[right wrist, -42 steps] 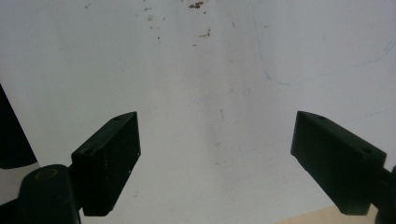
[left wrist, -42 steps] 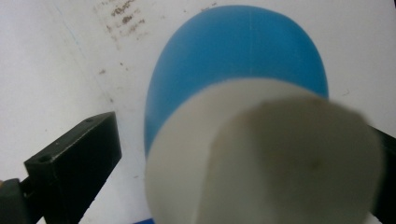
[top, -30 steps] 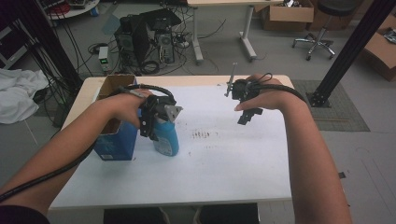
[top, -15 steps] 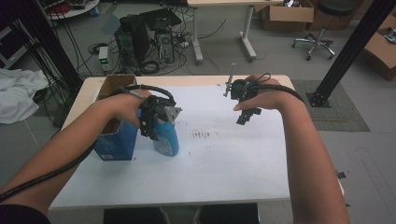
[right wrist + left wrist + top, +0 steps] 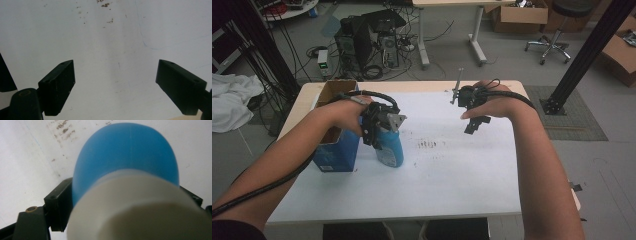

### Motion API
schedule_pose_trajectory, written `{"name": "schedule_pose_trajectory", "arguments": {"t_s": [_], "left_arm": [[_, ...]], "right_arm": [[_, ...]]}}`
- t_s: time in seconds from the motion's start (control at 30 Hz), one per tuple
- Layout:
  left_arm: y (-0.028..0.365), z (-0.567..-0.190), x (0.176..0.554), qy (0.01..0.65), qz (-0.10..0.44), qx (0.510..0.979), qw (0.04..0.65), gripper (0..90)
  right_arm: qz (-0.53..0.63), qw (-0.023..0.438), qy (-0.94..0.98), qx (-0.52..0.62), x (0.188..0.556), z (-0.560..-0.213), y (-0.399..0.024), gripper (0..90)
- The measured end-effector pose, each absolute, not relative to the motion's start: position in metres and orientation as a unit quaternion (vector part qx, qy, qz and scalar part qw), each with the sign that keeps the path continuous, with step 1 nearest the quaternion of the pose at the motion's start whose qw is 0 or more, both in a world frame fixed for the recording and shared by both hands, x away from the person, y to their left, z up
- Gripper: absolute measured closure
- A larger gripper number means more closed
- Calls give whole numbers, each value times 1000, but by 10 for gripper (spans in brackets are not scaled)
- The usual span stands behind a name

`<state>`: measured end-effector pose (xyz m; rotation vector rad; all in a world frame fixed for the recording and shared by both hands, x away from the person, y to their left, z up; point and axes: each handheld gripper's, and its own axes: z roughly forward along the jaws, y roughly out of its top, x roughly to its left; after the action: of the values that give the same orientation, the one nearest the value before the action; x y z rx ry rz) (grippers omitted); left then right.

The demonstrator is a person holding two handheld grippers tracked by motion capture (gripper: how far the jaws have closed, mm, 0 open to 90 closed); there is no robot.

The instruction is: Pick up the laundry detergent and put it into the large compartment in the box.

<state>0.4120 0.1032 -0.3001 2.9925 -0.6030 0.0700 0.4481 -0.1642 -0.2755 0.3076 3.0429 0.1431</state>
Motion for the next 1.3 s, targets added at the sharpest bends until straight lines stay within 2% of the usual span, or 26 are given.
{"name": "schedule_pose_trajectory", "arguments": {"t_s": [0.67, 0.87, 1.3], "left_arm": [[100, -300, 410, -208, 19, 977, 33, 312], [101, -301, 410, -211, 24, 977, 32, 382], [96, -299, 412, -215, 16, 976, 18, 409]], "right_arm": [[50, 39, 993, 102, 450, -278, -165, 158], [51, 38, 993, 104, 450, -279, -165, 158], [52, 34, 993, 105, 454, -283, -164, 158]]}}
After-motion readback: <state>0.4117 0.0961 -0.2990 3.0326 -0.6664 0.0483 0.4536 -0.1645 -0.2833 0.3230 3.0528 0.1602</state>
